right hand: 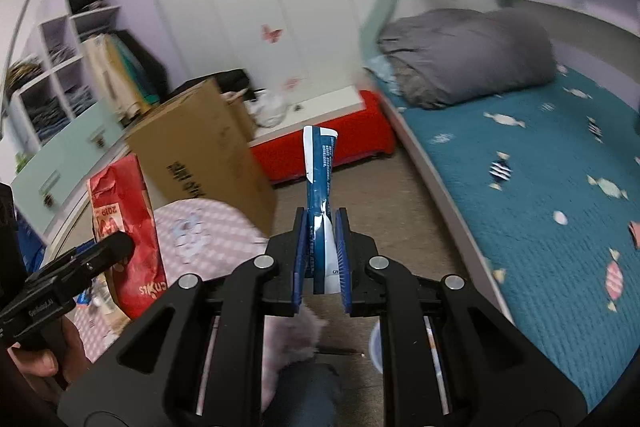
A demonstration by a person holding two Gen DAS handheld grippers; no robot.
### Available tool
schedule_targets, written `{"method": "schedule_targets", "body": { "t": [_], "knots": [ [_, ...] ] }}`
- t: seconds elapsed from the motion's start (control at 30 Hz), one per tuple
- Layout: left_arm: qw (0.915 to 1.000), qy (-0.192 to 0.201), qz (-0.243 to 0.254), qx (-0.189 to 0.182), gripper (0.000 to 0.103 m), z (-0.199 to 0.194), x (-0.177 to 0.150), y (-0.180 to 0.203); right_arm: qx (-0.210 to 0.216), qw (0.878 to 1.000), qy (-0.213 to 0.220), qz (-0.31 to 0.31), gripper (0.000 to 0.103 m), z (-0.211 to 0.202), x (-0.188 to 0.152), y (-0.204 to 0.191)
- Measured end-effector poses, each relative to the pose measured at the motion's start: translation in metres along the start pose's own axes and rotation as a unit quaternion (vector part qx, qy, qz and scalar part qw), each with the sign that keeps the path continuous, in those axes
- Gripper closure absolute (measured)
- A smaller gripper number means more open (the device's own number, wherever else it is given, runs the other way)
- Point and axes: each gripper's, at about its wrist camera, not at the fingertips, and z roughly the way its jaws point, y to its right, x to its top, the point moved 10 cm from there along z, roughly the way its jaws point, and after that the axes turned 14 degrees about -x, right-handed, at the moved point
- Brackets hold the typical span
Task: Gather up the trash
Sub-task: 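Carry the red bag and blue tube to the bin and release both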
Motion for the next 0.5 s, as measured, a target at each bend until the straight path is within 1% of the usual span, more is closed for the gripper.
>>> {"method": "schedule_targets", "body": {
  "t": [0.1, 0.2, 0.3, 0.37, 0.4, 0.5],
  "knots": [
    [0.9989, -0.042, -0.001, -0.021, 0.043, 0.043, -0.011, 0.02, -0.018, 1.0, -0.007, 0.021, 0.089, 0.01, -0.004, 0.032],
    [0.9965, -0.078, 0.002, -0.03, 0.043, 0.075, -0.023, 0.031, -0.031, 0.999, -0.021, 0.039, 0.089, 0.022, -0.014, 0.058],
    [0.9922, -0.12, 0.005, -0.034, 0.043, 0.109, -0.04, 0.04, -0.044, 0.996, -0.048, 0.061, 0.089, 0.042, -0.033, 0.086],
    [0.9875, -0.154, 0.015, -0.033, 0.043, 0.136, -0.055, 0.046, -0.052, 0.993, -0.07, 0.075, 0.089, 0.059, -0.048, 0.103],
    [0.986, -0.163, 0.017, -0.032, 0.043, 0.142, -0.059, 0.047, -0.054, 0.992, -0.083, 0.083, 0.089, 0.07, -0.057, 0.111],
    [0.977, -0.21, 0.026, -0.024, 0.043, 0.175, -0.082, 0.05, -0.059, 0.987, -0.114, 0.099, 0.089, 0.094, -0.079, 0.128]
  ]
}}
